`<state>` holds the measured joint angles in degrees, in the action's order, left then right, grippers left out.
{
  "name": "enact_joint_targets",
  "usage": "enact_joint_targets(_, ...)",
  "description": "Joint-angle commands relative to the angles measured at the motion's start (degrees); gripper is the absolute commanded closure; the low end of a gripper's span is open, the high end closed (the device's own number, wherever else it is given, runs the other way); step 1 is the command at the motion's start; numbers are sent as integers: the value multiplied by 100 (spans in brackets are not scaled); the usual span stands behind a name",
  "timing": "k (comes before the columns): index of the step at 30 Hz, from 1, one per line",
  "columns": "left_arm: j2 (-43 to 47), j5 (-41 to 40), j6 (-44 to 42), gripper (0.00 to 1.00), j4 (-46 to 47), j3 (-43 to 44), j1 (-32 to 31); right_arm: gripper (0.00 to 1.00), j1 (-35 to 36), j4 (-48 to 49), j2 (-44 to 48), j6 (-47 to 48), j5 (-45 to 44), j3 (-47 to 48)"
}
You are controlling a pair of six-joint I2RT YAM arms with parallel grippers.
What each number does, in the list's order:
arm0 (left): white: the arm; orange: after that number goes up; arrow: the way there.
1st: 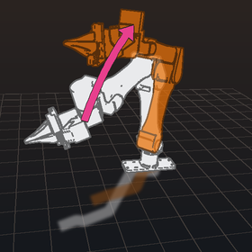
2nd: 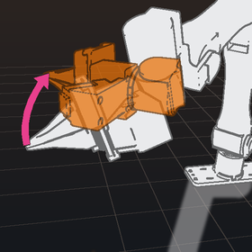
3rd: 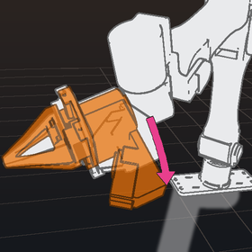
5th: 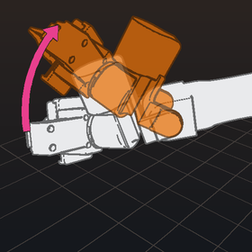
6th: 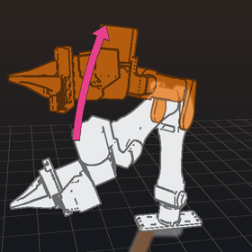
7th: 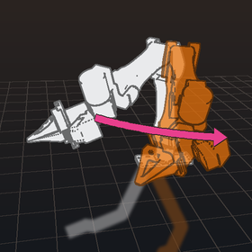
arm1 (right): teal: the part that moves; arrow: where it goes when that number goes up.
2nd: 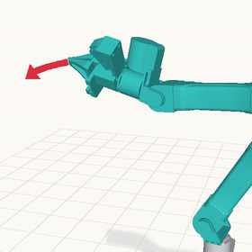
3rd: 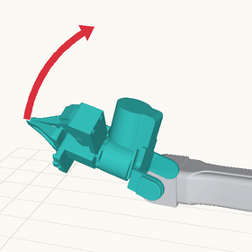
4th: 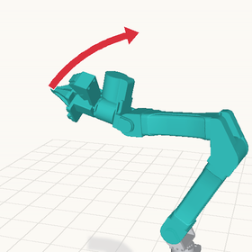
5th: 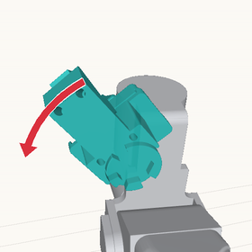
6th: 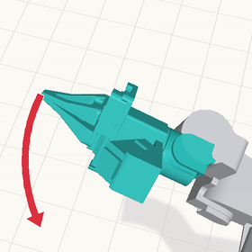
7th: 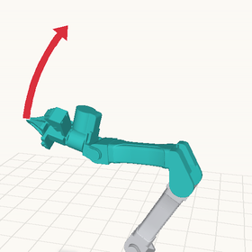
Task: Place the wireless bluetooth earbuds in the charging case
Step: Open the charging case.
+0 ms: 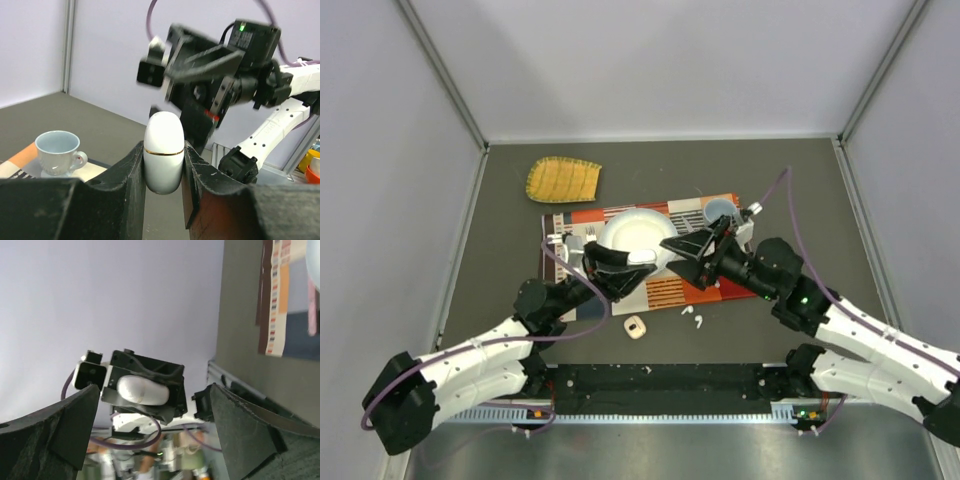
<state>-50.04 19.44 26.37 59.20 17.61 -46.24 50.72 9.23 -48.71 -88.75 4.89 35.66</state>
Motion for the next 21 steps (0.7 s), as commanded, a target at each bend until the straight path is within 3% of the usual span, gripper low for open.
enact_joint_targets(1, 442, -134, -36, 100, 57, -213, 1, 10, -45, -1344, 327, 2797, -262, 1275)
enact_joint_targets(3, 652, -72, -9, 100, 13, -257, -8, 12, -45, -1677, 283, 3763, -41, 1741)
enact_joint_targets(9, 996, 173, 53, 100, 56, -398, -8, 18, 113, -2302, -51, 4795, 654, 2375)
enact_joint_targets(13, 1058, 481, -298, 100, 232, -451, -8, 18, 385, -2909, -428, 5209, 479, 2762)
enact_joint_targets(21, 1005, 719, -563, 100, 13, -310, -8, 19, 606, -2989, -789, 5429, 557, 2999)
